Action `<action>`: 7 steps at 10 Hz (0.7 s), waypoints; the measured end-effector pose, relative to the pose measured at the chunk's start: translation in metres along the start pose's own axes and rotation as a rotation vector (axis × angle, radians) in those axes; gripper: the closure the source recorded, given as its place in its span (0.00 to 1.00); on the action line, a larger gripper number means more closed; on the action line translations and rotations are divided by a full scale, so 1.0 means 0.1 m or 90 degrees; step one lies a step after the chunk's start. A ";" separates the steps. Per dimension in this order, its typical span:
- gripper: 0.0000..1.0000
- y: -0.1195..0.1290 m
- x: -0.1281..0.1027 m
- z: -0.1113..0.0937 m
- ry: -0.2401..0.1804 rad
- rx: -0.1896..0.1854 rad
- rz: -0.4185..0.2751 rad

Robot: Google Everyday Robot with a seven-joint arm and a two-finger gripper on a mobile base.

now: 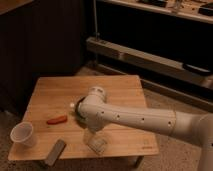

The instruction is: Place the white sponge in the ceramic cup

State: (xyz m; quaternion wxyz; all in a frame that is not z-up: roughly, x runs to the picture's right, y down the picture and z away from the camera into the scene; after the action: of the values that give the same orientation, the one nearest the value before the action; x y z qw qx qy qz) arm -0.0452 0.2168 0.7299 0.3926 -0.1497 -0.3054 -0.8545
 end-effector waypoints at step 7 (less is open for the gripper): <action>0.11 -0.28 0.22 0.31 -0.051 0.003 -0.034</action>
State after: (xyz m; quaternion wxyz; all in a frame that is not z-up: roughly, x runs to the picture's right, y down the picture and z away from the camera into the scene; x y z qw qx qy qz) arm -0.0799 0.2383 0.7533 0.3577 -0.1749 -0.3264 -0.8573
